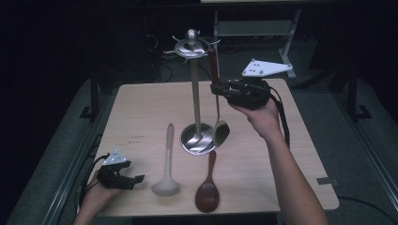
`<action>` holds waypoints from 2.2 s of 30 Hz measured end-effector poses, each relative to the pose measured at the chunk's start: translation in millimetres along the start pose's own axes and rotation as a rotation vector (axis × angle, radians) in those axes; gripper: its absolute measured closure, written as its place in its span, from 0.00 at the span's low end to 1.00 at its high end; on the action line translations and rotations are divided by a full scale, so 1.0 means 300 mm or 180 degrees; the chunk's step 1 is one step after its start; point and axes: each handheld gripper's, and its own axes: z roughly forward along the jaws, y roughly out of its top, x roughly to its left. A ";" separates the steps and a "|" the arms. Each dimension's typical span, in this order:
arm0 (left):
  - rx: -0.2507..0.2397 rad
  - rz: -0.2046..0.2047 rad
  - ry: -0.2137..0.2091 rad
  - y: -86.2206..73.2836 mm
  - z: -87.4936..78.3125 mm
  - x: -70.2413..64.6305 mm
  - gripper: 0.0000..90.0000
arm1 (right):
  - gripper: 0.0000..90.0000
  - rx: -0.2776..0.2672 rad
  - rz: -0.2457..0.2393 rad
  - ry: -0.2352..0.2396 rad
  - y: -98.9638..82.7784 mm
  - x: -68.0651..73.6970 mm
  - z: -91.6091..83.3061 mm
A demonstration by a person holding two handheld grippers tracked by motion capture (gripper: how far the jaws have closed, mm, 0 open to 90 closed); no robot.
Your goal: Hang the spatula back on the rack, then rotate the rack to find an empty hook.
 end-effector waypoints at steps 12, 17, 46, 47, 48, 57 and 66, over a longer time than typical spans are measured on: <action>-0.0002 0.0005 -0.0005 0.000 0.000 -0.001 0.16 | 0.75 0.0066 0.0013 -0.0034 -0.004 0.005 0.029; -0.0002 -0.0010 -0.0003 0.001 0.001 -0.004 0.16 | 0.57 0.0147 -0.0010 -0.0103 -0.029 0.010 0.017; 0.0019 -0.0215 -0.0101 0.026 -0.028 -0.016 0.32 | 0.39 0.0714 0.0389 -0.0310 -0.463 -0.039 -0.131; 0.0018 -0.0218 -0.0114 0.035 -0.035 -0.019 0.36 | 0.38 0.0737 0.0417 -0.0305 -0.477 -0.038 -0.133; 0.0007 -0.0261 -0.0165 0.044 -0.040 -0.024 0.40 | 0.38 0.0767 0.0420 -0.0305 -0.490 -0.037 -0.135; 0.0002 -0.0123 -0.0500 0.178 -0.085 -0.061 0.87 | 0.35 0.0931 0.0426 -0.0350 -0.595 -0.015 -0.162; -0.0004 0.0170 -0.0711 0.405 -0.146 -0.122 1.00 | 0.35 0.1106 0.0430 -0.0620 -0.654 -0.002 -0.200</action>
